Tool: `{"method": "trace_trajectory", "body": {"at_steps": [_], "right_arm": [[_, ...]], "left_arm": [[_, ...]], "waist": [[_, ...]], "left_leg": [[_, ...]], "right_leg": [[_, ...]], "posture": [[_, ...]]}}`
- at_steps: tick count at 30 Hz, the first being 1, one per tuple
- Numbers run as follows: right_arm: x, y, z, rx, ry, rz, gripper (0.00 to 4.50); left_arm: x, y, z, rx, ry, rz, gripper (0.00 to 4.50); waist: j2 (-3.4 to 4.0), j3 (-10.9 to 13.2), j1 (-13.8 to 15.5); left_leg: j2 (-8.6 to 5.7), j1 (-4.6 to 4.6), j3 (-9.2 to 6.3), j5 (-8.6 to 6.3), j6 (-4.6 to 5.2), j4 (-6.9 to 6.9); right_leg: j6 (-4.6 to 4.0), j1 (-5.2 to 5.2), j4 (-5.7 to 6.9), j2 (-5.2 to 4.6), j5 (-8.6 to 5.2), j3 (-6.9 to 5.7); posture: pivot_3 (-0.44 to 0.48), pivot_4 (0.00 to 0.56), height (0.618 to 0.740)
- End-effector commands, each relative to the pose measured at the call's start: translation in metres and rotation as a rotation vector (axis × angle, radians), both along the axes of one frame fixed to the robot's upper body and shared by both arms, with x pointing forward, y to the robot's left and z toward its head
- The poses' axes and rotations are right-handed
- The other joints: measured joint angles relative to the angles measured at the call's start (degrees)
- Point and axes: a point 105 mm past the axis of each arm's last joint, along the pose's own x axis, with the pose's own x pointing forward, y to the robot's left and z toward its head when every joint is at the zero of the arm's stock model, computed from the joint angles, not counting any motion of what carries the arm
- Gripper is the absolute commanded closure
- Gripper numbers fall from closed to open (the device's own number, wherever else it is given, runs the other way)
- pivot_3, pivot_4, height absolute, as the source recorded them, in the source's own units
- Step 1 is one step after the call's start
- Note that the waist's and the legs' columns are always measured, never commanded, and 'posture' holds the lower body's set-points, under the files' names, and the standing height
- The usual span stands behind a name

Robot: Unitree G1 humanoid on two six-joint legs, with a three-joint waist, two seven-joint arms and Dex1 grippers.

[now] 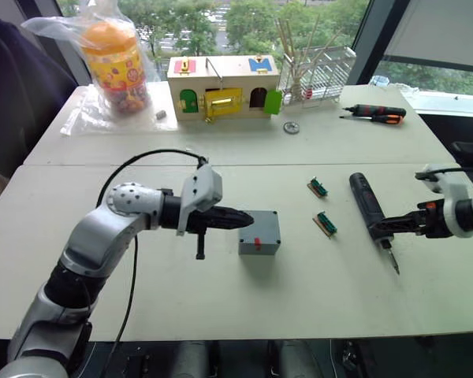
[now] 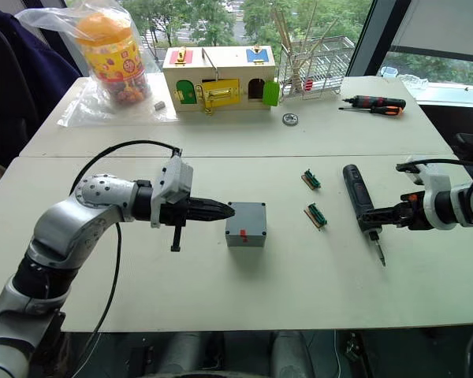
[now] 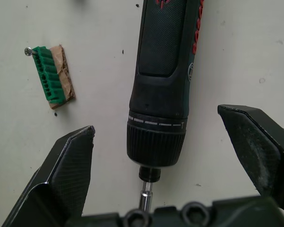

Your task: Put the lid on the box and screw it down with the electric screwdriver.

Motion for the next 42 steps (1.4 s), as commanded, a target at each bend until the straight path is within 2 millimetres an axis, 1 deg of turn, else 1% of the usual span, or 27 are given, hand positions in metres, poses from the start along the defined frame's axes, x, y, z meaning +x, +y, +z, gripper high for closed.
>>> {"method": "trace_trajectory", "body": {"at_steps": [1, 6, 11, 14, 15, 16, 17, 19, 20, 23, 25, 27, 28, 30, 33, 35, 36, 37, 38, 39, 40, 42], "right_arm": [[0.010, -0.004, -0.001, -0.039, 0.015, -0.022, 0.02], [0.013, 0.001, -0.018, -0.110, 0.096, 0.040, 0.02], [0.018, 0.002, -0.025, -0.165, 0.127, 0.077, 0.02], [0.021, 0.001, -0.028, -0.192, 0.143, 0.092, 0.65], [0.020, 0.000, -0.031, -0.203, 0.164, 0.106, 1.08], [0.018, -0.001, -0.033, -0.209, 0.179, 0.117, 1.36], [0.016, -0.002, -0.034, -0.214, 0.192, 0.123, 1.80], [0.016, -0.003, -0.035, -0.198, 0.203, 0.097, 2.56], [0.018, -0.004, -0.033, -0.190, 0.198, 0.077, 2.75], [0.023, -0.007, -0.026, -0.171, 0.163, 0.020, 2.75], [0.028, -0.010, -0.015, -0.156, 0.111, -0.019, 2.75], [0.039, -0.006, 0.008, -0.093, 0.012, -0.066, 2.75], [0.045, -0.003, 0.024, -0.046, -0.056, -0.094, 2.75], [0.052, 0.004, 0.057, 0.044, -0.176, -0.133, 2.75], [0.056, 0.008, 0.101, 0.179, -0.360, -0.227, 2.75], [0.057, 0.014, 0.138, 0.316, -0.579, -0.273, 2.75], [0.055, 0.018, 0.157, 0.385, -0.731, -0.283, 2.75], [0.050, 0.023, 0.173, 0.448, -0.867, -0.292, 2.75], [0.043, 0.027, 0.182, 0.498, -0.973, -0.311, 2.75], [0.037, 0.033, 0.182, 0.540, -1.000, -0.316, 2.75], [0.034, 0.041, 0.177, 0.579, -0.980, -0.305, 2.75], [0.025, 0.067, 0.174, 0.618, -1.010, -0.233, 2.75]], "left_arm": [[0.000, 0.001, 0.009, -0.020, -0.049, 0.017, 4.50], [0.003, 0.002, 0.006, -0.030, -0.040, 0.041, 4.50], [0.004, 0.000, 0.003, -0.038, -0.034, 0.055, 4.50], [0.004, -0.001, -0.001, -0.037, -0.030, 0.061, 4.50], [0.004, -0.002, -0.002, -0.038, -0.027, 0.065, 4.50], [0.004, -0.002, -0.003, -0.039, -0.026, 0.068, 4.50], [0.004, -0.002, -0.004, -0.040, -0.025, 0.072, 4.50], [0.005, -0.002, -0.005, -0.042, -0.024, 0.079, 4.50], [0.006, -0.001, -0.005, -0.043, -0.024, 0.083, 4.50], [0.009, 0.000, -0.006, -0.045, -0.021, 0.089, 4.50], [0.012, 0.001, -0.007, -0.043, -0.020, 0.093, 4.50], [0.018, 0.004, -0.007, -0.041, -0.019, 0.098, 4.50], [0.021, 0.005, -0.006, -0.048, -0.012, 0.101, 4.50], [0.026, 0.009, -0.005, -0.053, 0.000, 0.104, 4.50], [0.031, 0.014, -0.003, -0.057, 0.017, 0.096, 4.50], [0.036, 0.015, -0.001, -0.067, 0.006, 0.102, 4.50], [0.039, 0.015, 0.001, -0.074, 0.003, 0.106, 4.50], [0.041, 0.016, 0.002, -0.083, 0.008, 0.107, 4.50], [0.042, 0.016, 0.003, -0.094, 0.017, 0.105, 4.50], [0.043, 0.015, 0.005, -0.107, 0.024, 0.108, 4.50], [0.045, 0.015, 0.006, -0.115, 0.026, 0.113, 4.50], [0.049, 0.014, 0.003, -0.092, 0.002, 0.136, 4.50]], "waist": [[0.01, 0.01, 0.08], [0.02, 0.01, 0.09], [0.00, 0.00, -0.07], [-0.03, -0.01, -0.24], [-0.03, -0.01, -0.21], [-0.03, -0.01, -0.20], [-0.03, -0.01, -0.15], [-0.03, -0.01, -0.11], [-0.03, -0.01, -0.09], [-0.04, -0.02, -0.10], [-0.04, -0.02, -0.10], [-0.01, -0.01, -0.13], [0.06, 0.04, -0.12], [0.51, 0.30, -0.17], [0.86, 0.51, -0.14], [0.86, 0.51, 0.00], [0.86, 0.51, 0.06], [0.85, 0.51, 0.05], [0.86, 0.51, 0.06], [0.85, 0.51, 0.05], [0.86, 0.51, 0.19], [0.83, 0.50, 0.28]], "left_leg": [[0.00, 0.00, 0.01, 0.00, 0.00, 0.02], [-0.01, -0.02, 0.00, 0.00, -0.01, 0.01], [0.00, -0.01, 0.00, 0.01, -0.01, 0.10], [0.00, -0.01, 0.00, 0.01, -0.02, 0.10], [0.00, -0.01, 0.00, 0.01, -0.02, 0.10], [0.00, -0.01, 0.00, 0.01, -0.02, 0.10], [0.00, -0.01, -0.01, 0.01, -0.02, 0.10], [0.01, -0.01, -0.02, 0.01, -0.03, 0.08], [0.01, -0.01, -0.03, 0.02, -0.04, 0.08], [0.01, 0.01, -0.02, 0.03, -0.06, 0.11], [0.01, 0.02, -0.03, 0.03, -0.06, 0.12], [0.01, 0.01, -0.01, 0.03, -0.06, 0.12], [0.01, 0.01, -0.01, 0.03, -0.06, 0.12], [0.00, -0.01, 0.05, 0.03, -0.06, 0.12], [0.01, -0.09, 0.17, 0.05, -0.09, -0.06], [0.02, -0.15, 0.31, 0.09, -0.17, -0.17], [0.03, -0.17, 0.33, 0.11, -0.20, -0.19], [0.03, -0.17, 0.35, 0.12, -0.21, -0.20], [0.06, -0.17, 0.35, 0.13, -0.24, -0.19], [0.03, -0.17, 0.36, 0.14, -0.24, -0.17], [0.04, -0.16, 0.34, 0.14, -0.26, -0.16], [0.02, -0.18, 0.30, 0.14, -0.25, -0.08]], "right_leg": [[0.00, 0.00, 0.00, 0.00, 0.00, 0.00], [0.00, 0.00, -0.01, 0.00, 0.00, -0.02], [0.01, 0.05, 0.01, 0.01, 0.01, -0.03], [0.02, 0.06, 0.01, 0.02, 0.01, -0.03], [0.02, 0.06, 0.01, 0.02, 0.01, -0.03], [0.02, 0.06, 0.01, 0.02, 0.01, -0.04], [0.02, 0.07, 0.00, 0.02, 0.01, -0.04], [0.02, 0.07, 0.00, 0.03, 0.01, -0.06], [0.02, 0.07, 0.00, 0.04, 0.01, -0.07], [0.02, 0.11, 0.01, 0.04, 0.01, -0.07], [0.02, 0.13, 0.01, 0.04, 0.01, -0.07], [0.02, 0.12, 0.01, 0.03, 0.01, -0.07], [0.02, 0.11, 0.01, 0.03, 0.01, -0.07], [0.02, 0.05, 0.03, 0.02, 0.01, -0.05], [0.03, -0.17, 0.07, 0.02, 0.01, -0.01], [0.02, -0.22, 0.11, 0.15, 0.01, -0.05], [0.02, -0.22, 0.11, 0.19, 0.01, -0.07], [0.02, -0.23, 0.12, 0.19, 0.01, -0.06], [0.01, -0.23, 0.13, 0.20, 0.01, -0.07], [0.01, -0.24, 0.15, 0.18, 0.02, -0.05], [0.01, -0.22, 0.18, 0.20, 0.02, -0.05], [0.01, -0.18, 0.20, 0.19, 0.02, -0.06]], "posture": [[0.000, 0.150, 0.711], [0.000, 0.150, 0.711], [0.000, 0.150, 0.711], [0.000, 0.150, 0.711], [0.000, 0.150, 0.711], [0.000, 0.150, 0.711], [0.000, 0.150, 0.711], [0.000, 0.150, 0.711], [0.000, 0.150, 0.711], [0.000, 0.150, 0.711], [0.000, 0.150, 0.711], [0.000, 0.150, 0.711], [0.000, 0.150, 0.711], [0.000, 0.150, 0.711], [0.000, 0.150, 0.711], [0.000, 0.150, 0.711], [0.000, 0.150, 0.711], [0.000, 0.150, 0.711], [0.000, 0.150, 0.711], [0.000, 0.150, 0.711], [0.000, 0.150, 0.711], [0.000, 0.150, 0.711]]}}
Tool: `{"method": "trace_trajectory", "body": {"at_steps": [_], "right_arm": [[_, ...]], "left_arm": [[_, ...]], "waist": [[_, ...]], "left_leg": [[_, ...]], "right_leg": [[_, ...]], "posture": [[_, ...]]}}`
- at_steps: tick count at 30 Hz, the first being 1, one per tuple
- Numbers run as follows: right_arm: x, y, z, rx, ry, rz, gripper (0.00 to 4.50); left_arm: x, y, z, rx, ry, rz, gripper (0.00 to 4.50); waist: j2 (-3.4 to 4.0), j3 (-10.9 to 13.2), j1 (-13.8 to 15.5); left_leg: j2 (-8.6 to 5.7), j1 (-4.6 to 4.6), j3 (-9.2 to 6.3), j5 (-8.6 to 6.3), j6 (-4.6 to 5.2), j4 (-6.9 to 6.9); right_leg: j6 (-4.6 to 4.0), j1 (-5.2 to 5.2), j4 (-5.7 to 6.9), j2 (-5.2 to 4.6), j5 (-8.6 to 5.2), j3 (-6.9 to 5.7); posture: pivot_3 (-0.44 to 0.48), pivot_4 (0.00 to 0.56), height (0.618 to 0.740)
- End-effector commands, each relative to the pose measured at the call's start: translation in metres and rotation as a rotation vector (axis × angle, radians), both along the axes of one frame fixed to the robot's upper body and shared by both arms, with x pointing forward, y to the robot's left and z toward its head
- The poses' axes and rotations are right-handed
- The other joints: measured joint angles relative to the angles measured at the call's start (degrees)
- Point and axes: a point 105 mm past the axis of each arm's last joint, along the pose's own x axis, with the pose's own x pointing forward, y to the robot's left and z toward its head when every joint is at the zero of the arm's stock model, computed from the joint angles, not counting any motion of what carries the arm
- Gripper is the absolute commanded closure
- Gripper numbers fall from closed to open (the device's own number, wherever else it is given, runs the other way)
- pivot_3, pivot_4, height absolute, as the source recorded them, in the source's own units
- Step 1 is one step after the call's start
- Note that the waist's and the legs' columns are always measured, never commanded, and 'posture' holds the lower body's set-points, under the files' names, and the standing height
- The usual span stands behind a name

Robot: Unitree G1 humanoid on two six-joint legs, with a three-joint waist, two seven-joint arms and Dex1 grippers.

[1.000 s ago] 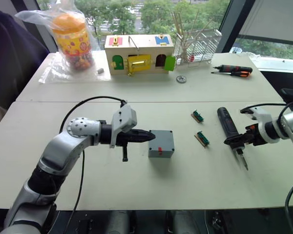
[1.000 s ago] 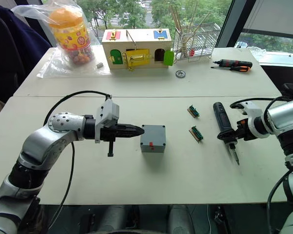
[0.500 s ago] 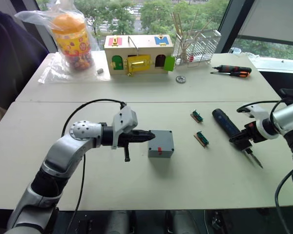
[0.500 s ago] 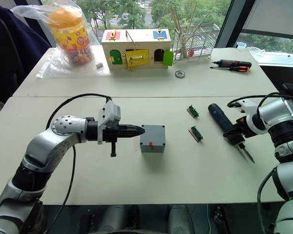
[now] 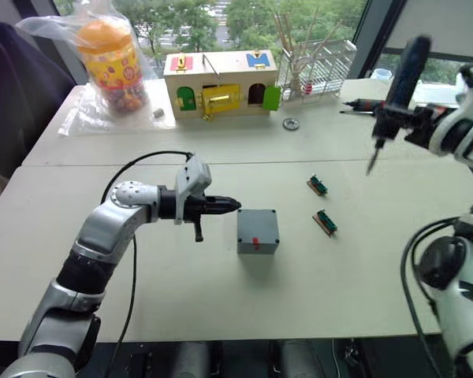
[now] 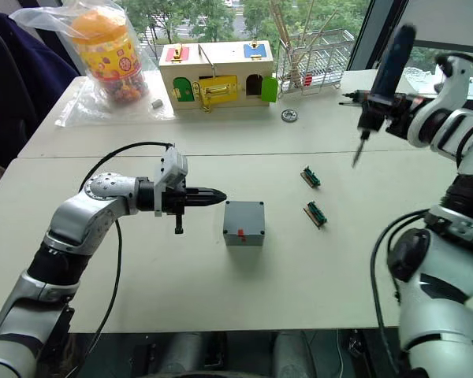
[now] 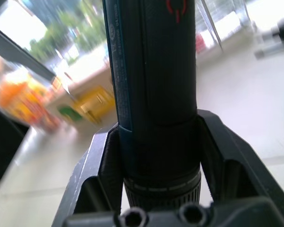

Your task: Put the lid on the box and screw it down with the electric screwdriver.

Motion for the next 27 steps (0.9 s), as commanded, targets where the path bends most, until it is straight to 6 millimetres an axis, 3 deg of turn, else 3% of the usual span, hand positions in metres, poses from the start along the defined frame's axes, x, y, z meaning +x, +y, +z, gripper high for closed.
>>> {"method": "trace_trajectory", "body": {"at_steps": [1, 5, 10, 17, 23, 27], "right_arm": [[-0.026, 0.018, 0.014, 0.002, -0.147, 0.013, 2.75], [-0.045, 0.072, 0.023, 0.067, -0.343, 0.164, 2.75], [-0.043, 0.101, -0.020, -0.034, -0.329, 0.166, 2.75], [-0.049, 0.122, -0.062, -0.100, -0.311, 0.222, 2.75], [-0.048, 0.135, -0.067, -0.091, -0.327, 0.245, 2.75], [-0.048, 0.143, -0.070, -0.093, -0.328, 0.265, 2.75]], "left_arm": [[0.007, 0.001, 0.009, 0.006, -0.061, 0.031, 4.50], [0.000, -0.009, 0.009, -0.027, 0.026, -0.029, 4.50], [-0.004, -0.021, 0.000, 0.034, 0.035, -0.069, 4.50], [-0.008, -0.021, -0.022, 0.149, 0.004, -0.087, 4.50], [-0.007, -0.018, -0.036, 0.216, -0.012, -0.078, 4.50], [-0.006, -0.018, -0.035, 0.206, -0.012, -0.075, 4.50]], "waist": [[-0.02, -0.01, -0.07], [0.08, 0.02, -0.65], [-0.01, -0.02, -1.29], [0.03, 0.00, -1.73], [0.02, 0.00, -1.56], [0.02, 0.00, -1.47]], "left_leg": [[-0.01, 0.00, -0.02, 0.00, 0.00, 0.00], [-0.06, 0.01, 0.05, 0.00, 0.01, -0.03], [-0.11, 0.03, 0.02, 0.02, -0.03, -0.22], [-0.14, 0.05, 0.05, 0.02, -0.02, -0.16], [-0.09, 0.05, 0.04, 0.02, -0.02, -0.16], [-0.08, 0.06, 0.02, 0.02, -0.02, -0.14]], "right_leg": [[0.00, 0.04, -0.03, 0.00, 0.00, -0.01], [-0.01, -0.07, 0.04, 0.02, 0.02, 0.07], [-0.03, -0.08, -0.03, 0.11, 0.01, 0.08], [-0.02, -0.08, -0.03, 0.10, 0.02, 0.13], [-0.03, -0.07, -0.04, 0.11, 0.01, 0.13], [-0.03, -0.04, -0.04, 0.10, 0.01, 0.13]], "posture": [[0.000, 0.150, 0.711], [0.000, 0.150, 0.711], [0.000, 0.150, 0.711], [0.000, 0.150, 0.711], [0.000, 0.150, 0.711], [0.000, 0.150, 0.711]]}}
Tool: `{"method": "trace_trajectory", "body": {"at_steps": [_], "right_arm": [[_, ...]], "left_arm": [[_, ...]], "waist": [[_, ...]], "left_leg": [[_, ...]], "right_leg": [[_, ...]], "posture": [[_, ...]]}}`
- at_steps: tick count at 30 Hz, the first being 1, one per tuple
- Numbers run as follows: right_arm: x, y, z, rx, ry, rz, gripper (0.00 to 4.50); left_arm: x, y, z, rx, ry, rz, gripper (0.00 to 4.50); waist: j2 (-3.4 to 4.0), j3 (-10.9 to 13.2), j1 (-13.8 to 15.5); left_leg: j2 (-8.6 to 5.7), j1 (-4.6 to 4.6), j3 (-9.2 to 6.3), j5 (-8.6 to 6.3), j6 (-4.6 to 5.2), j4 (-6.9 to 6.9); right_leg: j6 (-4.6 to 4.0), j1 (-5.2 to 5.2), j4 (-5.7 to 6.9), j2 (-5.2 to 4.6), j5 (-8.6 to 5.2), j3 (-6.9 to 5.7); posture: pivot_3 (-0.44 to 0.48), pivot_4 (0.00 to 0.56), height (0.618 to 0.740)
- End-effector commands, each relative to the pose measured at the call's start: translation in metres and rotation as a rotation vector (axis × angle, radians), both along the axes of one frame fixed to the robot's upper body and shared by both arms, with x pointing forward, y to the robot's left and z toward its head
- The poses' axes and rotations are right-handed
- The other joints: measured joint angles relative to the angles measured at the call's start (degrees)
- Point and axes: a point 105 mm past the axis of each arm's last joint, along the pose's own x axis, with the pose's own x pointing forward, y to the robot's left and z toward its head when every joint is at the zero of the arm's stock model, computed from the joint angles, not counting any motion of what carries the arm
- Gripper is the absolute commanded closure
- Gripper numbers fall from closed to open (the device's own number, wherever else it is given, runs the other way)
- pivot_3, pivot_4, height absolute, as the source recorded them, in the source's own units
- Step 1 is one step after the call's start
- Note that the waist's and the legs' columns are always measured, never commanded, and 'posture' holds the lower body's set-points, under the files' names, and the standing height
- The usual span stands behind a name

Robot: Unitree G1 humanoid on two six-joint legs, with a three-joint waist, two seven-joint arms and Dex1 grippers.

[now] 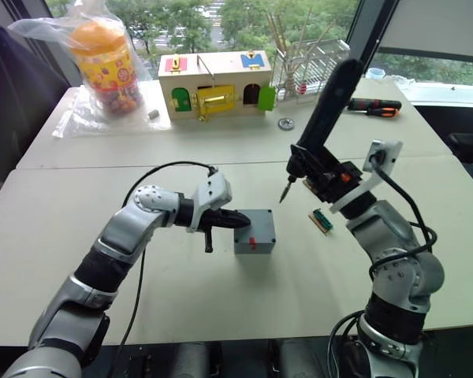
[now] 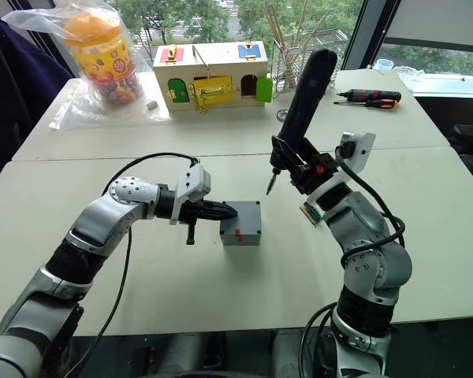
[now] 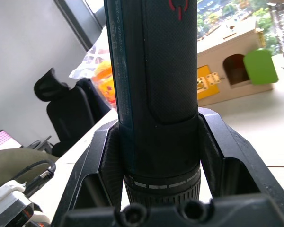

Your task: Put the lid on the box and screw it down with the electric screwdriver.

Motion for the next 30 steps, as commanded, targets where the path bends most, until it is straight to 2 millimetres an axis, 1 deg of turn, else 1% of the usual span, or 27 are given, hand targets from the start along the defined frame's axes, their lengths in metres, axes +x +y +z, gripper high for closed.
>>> {"method": "trace_trajectory", "body": {"at_steps": [1, 5, 17, 20, 25, 30], "right_arm": [[-0.008, 0.006, 0.015, 0.007, -0.088, 0.021, 2.75], [-0.007, 0.009, 0.008, -0.008, -0.074, 0.026, 2.75], [-0.003, 0.006, -0.010, -0.062, -0.046, 0.017, 2.75], [-0.005, 0.013, -0.018, -0.115, -0.048, 0.042, 2.75], [-0.008, 0.024, -0.029, -0.146, -0.053, 0.075, 2.75], [-0.005, 0.029, -0.030, -0.146, -0.075, 0.066, 2.75]], "left_arm": [[0.000, 0.001, -0.002, 0.011, -0.002, 0.005, 4.50], [0.001, 0.001, -0.001, 0.005, -0.005, 0.009, 4.50], [0.001, 0.001, -0.002, -0.002, -0.009, 0.017, 4.50], [0.001, 0.000, -0.002, -0.001, -0.009, 0.018, 4.50], [0.000, -0.001, -0.004, -0.001, -0.005, 0.020, 4.50], [-0.001, -0.002, -0.005, -0.005, -0.003, 0.020, 4.50]], "waist": [[0.00, 0.00, 0.02], [0.00, 0.00, 0.02], [-0.01, 0.00, 0.07], [-0.01, -0.01, 0.05], [-0.04, -0.02, 0.02], [-0.07, -0.05, -0.01]], "left_leg": [[0.00, 0.00, -0.01, 0.00, 0.00, 0.00], [0.01, 0.00, -0.05, 0.00, 0.00, 0.00], [0.01, 0.00, -0.24, -0.01, 0.02, 0.02], [0.01, 0.00, -0.25, -0.01, 0.02, 0.02], [0.02, 0.06, -0.26, -0.01, 0.02, 0.02], [0.03, 0.12, -0.27, -0.01, 0.02, 0.02]], "right_leg": [[0.00, 0.00, 0.00, 0.00, 0.00, 0.00], [0.00, 0.00, 0.00, 0.00, 0.00, 0.00], [0.00, 0.02, 0.00, -0.01, 0.00, 0.00], [0.00, 0.02, 0.00, -0.01, 0.00, 0.00], [0.00, 0.08, 0.00, -0.01, 0.00, 0.00], [0.00, 0.12, 0.01, 0.00, 0.00, 0.00]], "posture": [[0.000, 0.150, 0.711], [0.000, 0.150, 0.711], [0.000, 0.150, 0.711], [0.000, 0.150, 0.711], [0.000, 0.150, 0.711], [0.000, 0.150, 0.711]]}}
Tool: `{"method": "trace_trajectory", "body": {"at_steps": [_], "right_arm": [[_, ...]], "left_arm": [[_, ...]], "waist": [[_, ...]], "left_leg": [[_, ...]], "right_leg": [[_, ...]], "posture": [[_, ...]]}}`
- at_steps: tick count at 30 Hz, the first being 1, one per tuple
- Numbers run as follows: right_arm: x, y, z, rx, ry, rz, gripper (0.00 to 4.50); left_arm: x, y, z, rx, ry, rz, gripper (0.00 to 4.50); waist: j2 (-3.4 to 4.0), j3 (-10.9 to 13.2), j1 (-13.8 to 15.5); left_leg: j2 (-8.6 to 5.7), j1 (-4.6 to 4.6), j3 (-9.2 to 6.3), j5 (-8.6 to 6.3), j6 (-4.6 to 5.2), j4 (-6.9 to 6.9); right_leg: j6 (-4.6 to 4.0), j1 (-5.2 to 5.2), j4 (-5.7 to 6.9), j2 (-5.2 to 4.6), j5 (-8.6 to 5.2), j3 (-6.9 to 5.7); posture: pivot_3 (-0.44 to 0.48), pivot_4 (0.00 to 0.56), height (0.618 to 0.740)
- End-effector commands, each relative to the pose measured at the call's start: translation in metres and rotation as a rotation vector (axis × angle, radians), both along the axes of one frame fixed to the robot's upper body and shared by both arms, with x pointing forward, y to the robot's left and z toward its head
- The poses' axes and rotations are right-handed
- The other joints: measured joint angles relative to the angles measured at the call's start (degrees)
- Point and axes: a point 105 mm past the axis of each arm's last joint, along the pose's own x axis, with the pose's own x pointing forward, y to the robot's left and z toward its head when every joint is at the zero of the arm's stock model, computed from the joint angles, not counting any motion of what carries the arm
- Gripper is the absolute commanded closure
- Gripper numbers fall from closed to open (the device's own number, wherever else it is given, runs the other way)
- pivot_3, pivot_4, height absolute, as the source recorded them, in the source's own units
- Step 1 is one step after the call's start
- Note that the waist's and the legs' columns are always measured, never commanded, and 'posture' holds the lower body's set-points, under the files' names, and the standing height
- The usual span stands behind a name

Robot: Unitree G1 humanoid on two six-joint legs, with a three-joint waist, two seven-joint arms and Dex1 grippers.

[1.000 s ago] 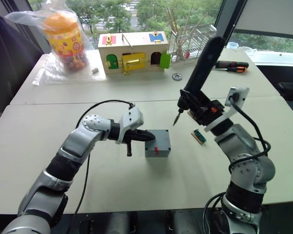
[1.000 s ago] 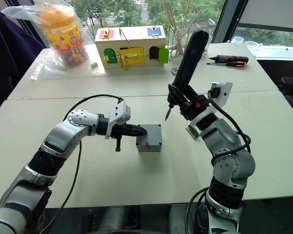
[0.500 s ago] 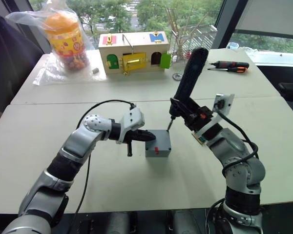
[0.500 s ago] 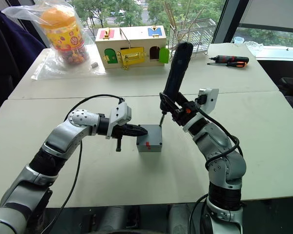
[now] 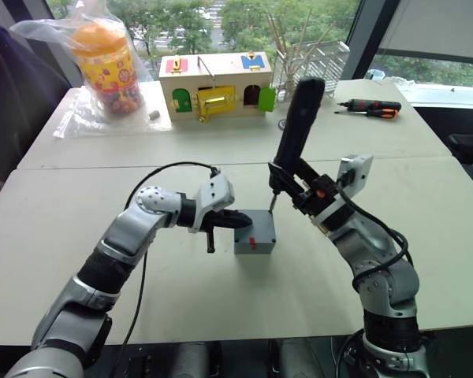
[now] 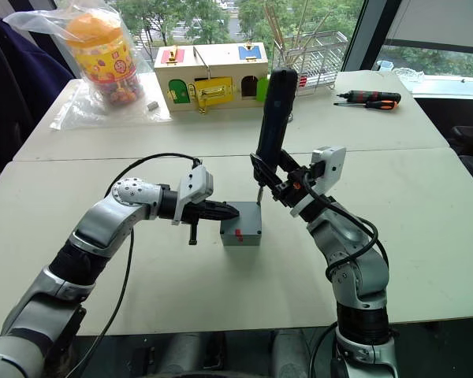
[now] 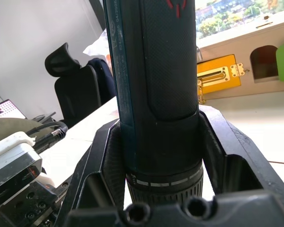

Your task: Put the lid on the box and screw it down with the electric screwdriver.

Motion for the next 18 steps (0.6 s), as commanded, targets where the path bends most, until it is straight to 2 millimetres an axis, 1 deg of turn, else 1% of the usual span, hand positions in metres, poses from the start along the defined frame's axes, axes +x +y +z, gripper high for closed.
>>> {"method": "trace_trajectory", "body": {"at_steps": [1, 14, 18], "right_arm": [[0.001, 0.010, -0.006, -0.012, 0.001, 0.026, 2.75], [-0.003, 0.020, -0.006, -0.088, -0.066, 0.049, 2.75], [-0.002, 0.018, -0.007, -0.080, -0.071, 0.031, 2.75]], "left_arm": [[-0.002, 0.002, -0.003, 0.004, 0.004, 0.007, 4.50], [-0.007, 0.001, -0.006, 0.012, 0.013, -0.005, 4.50], [-0.008, 0.002, -0.006, 0.013, 0.015, -0.009, 4.50]], "waist": [[-0.02, -0.01, -0.01], [-0.07, -0.05, -0.03], [-0.08, -0.05, -0.03]], "left_leg": [[0.00, 0.00, 0.00, 0.00, 0.00, 0.00], [0.02, 0.04, 0.00, 0.00, 0.00, 0.00], [0.02, 0.04, -0.01, 0.00, 0.00, 0.00]], "right_leg": [[0.00, 0.00, 0.00, 0.00, 0.00, 0.00], [0.00, 0.03, 0.01, 0.00, 0.00, 0.00], [0.00, 0.03, 0.01, 0.00, 0.00, 0.00]], "posture": [[0.000, 0.150, 0.711], [0.000, 0.150, 0.711], [0.000, 0.150, 0.711]]}}
